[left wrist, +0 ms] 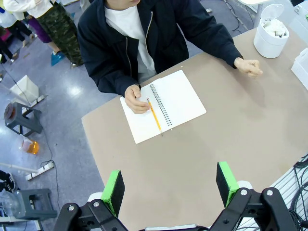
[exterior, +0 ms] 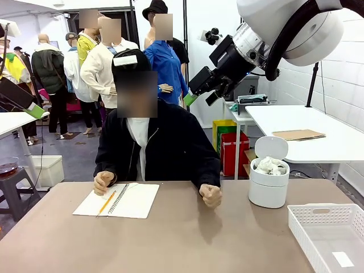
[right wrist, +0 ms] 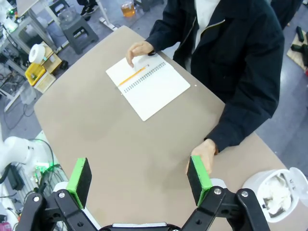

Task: Sort the paper based on its condition.
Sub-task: If a person hands you a paper, place it in the Organizing basket , and if it's crumpled, put it in the Trash can.

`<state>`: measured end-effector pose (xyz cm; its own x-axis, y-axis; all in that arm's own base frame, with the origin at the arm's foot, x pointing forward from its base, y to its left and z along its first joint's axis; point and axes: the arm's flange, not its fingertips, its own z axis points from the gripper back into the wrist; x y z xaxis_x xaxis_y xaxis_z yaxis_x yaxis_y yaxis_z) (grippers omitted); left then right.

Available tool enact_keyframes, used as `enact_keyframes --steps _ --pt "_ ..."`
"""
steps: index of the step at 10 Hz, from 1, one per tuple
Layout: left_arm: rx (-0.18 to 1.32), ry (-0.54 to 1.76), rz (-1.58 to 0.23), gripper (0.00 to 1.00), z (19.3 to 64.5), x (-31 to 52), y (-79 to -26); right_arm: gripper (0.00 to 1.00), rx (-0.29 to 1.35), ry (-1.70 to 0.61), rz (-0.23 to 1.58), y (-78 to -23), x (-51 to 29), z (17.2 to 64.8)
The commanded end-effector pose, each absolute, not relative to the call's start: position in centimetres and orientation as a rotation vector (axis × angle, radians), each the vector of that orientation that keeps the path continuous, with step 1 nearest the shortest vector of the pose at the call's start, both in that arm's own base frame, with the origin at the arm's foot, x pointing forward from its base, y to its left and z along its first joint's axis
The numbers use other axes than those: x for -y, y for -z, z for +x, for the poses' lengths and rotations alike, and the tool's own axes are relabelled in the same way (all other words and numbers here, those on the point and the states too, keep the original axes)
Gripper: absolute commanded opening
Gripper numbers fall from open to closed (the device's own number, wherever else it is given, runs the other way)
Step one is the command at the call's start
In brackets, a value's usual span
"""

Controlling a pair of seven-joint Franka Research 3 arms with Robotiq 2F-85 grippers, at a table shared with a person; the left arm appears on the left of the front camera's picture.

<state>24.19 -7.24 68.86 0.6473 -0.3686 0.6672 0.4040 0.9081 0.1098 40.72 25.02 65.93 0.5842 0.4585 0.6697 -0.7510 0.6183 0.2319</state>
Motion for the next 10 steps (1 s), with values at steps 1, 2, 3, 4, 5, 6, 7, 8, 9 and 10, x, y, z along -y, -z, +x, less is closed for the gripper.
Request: enact_keyframes --steps 1,2,3,4,5,6,7,8,9,10 --pt "0.748 0.434 -0.041 1.00 24.2 7.1 -68.9 1.00 0.597 -0.742 0.546 -65.9 -24.9 40.7" --pt "0.748 0.434 -0.041 1.00 24.2 7.1 -68.9 1.00 0.597 -0.742 0.546 -65.9 -24.9 40.7" --pt "0.748 0.434 -0.041 1.00 24.2 7.1 -68.9 1.00 0.597 -0.742 0.546 -65.9 -24.9 40.7" --pt "0.748 0.434 -0.041 1.00 24.2 7.1 -68.9 1.00 0.597 -0.742 0.546 -65.9 -24.9 40.7" --pt "0.748 0.434 -0.041 1.00 24.2 7.1 -68.9 1.00 0.597 -0.742 0.546 -65.9 -24.9 40.7" --pt "0.748 0.434 -0.041 1.00 24.2 7.1 -68.9 1.00 0.597 -0.742 0.546 -65.9 -24.9 40.7" --pt "0.748 0.434 -0.041 1.00 24.2 7.1 -68.9 1.00 0.597 -0.742 0.546 -65.9 -24.9 40.7" --pt "0.748 0.434 -0.041 1.00 24.2 7.1 -68.9 1.00 0.603 -0.746 0.537 -65.9 -25.0 40.7" --pt "0.748 0.434 -0.041 1.00 24.2 7.1 -68.9 1.00 0.549 -0.731 0.495 -64.9 -25.3 41.2" --pt "0.748 0.434 -0.041 1.00 24.2 7.1 -68.9 1.00 0.509 -0.723 0.475 -64.2 -25.6 41.7"
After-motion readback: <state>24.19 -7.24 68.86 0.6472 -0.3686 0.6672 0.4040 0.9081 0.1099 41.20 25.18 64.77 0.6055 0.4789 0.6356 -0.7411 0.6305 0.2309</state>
